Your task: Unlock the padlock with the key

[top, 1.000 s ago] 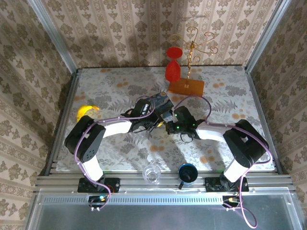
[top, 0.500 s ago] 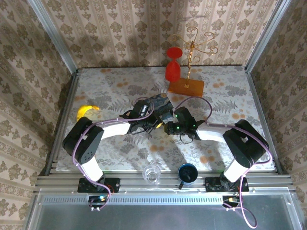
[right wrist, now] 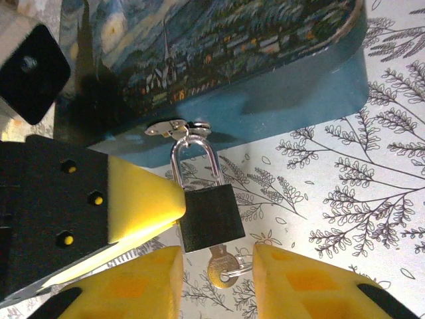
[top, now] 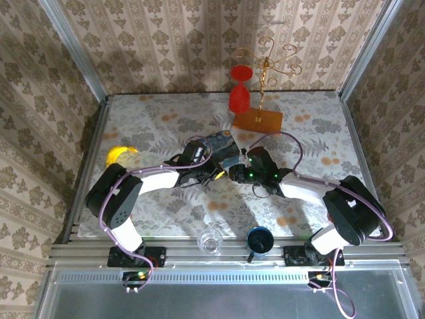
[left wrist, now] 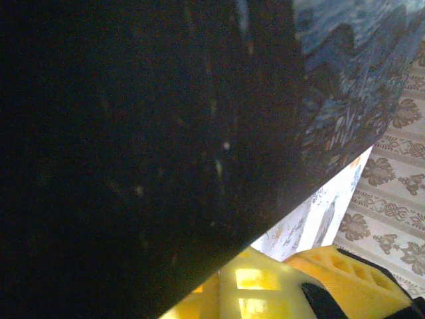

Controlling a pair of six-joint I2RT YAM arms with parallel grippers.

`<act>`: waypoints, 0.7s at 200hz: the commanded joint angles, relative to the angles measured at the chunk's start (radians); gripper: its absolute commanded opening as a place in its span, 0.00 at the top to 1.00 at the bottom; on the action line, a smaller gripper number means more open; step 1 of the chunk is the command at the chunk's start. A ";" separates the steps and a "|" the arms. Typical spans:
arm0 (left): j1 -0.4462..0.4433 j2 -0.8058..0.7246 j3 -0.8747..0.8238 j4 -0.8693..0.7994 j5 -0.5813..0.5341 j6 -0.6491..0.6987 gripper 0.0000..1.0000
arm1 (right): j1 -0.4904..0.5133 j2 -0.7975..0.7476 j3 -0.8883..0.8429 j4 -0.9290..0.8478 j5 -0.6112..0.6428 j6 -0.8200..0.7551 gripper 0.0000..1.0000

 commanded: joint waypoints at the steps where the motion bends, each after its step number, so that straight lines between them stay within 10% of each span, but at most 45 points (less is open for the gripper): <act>1: 0.008 -0.016 -0.027 -0.073 0.001 0.000 1.00 | -0.004 -0.022 0.006 -0.054 0.039 0.009 0.65; 26: 0.007 -0.006 -0.032 -0.082 0.014 -0.007 1.00 | -0.004 -0.005 0.026 -0.066 0.037 0.002 0.63; 59: 0.006 0.003 -0.037 -0.086 0.023 -0.020 0.76 | -0.004 0.034 0.045 -0.052 0.029 0.002 0.62; 140: 0.011 -0.021 -0.054 -0.091 0.003 -0.027 0.73 | -0.010 0.157 0.104 -0.016 0.006 -0.050 0.62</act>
